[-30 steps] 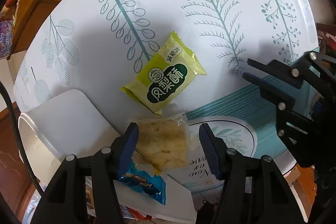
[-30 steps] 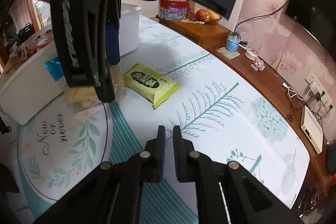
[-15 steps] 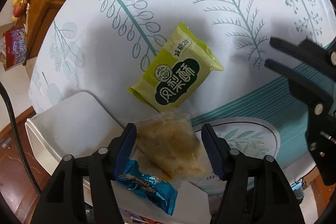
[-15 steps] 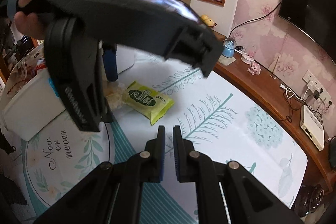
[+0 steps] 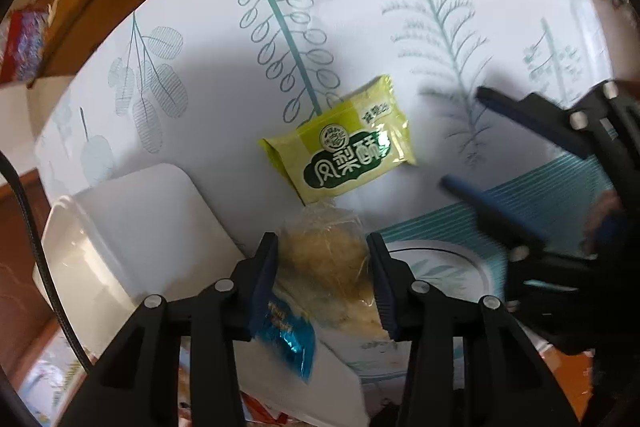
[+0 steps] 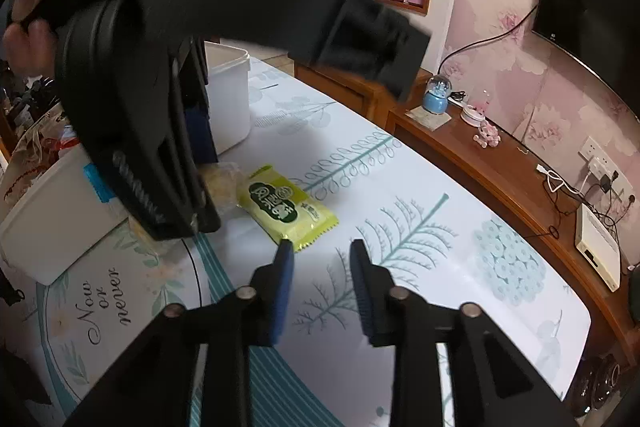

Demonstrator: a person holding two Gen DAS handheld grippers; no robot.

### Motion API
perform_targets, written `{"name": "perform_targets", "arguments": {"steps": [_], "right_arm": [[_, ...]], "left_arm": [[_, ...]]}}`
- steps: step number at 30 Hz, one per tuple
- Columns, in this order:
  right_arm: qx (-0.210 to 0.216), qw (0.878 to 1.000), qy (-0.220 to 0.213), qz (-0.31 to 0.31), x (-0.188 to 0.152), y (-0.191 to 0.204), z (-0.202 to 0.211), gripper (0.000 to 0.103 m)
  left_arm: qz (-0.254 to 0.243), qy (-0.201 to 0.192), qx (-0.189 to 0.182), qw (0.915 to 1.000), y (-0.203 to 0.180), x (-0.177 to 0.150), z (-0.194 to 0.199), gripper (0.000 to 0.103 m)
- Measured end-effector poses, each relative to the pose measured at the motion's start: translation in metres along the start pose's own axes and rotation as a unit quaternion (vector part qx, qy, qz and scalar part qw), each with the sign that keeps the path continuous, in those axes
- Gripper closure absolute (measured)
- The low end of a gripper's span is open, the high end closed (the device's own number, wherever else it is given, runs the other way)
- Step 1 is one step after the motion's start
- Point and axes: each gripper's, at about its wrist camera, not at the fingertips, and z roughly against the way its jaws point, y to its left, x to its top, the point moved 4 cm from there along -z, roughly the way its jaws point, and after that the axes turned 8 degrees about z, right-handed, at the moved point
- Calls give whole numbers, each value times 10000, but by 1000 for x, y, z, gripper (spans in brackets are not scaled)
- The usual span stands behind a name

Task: Organize snacks
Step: 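Grasp the cracker pack with the left gripper while the right grasps the green pastry, then carry the cracker pack and green pastry over the tray with both grippers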

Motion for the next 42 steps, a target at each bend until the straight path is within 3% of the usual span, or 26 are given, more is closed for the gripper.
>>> {"name": "perform_targets", "arguments": {"steps": [5, 11, 15, 19, 20, 31, 42], "right_arm": [[52, 9999, -27, 94, 6, 4, -2, 58], [-6, 9996, -1, 295, 11, 10, -9, 52], [-10, 9989, 22, 470, 19, 15, -18, 52], [2, 9981, 68, 611, 28, 20, -28, 52], [35, 9981, 84, 612, 30, 19, -31, 52], [291, 9973, 233, 639, 41, 24, -50, 52], [207, 9958, 592, 661, 42, 27, -63, 52]], "left_arm": [[302, -149, -293, 9990, 23, -1, 20, 61], [446, -397, -941, 9938, 53, -16, 51, 61], [661, -651, -1602, 9827, 59, -32, 74, 61], [789, -990, -1976, 9721, 69, -44, 101, 61], [836, -1057, -2008, 9703, 59, -48, 111, 61], [1336, -1677, -2319, 9488, 110, -74, 148, 61], [2120, -1842, -2312, 9315, 173, -119, 149, 61]]}}
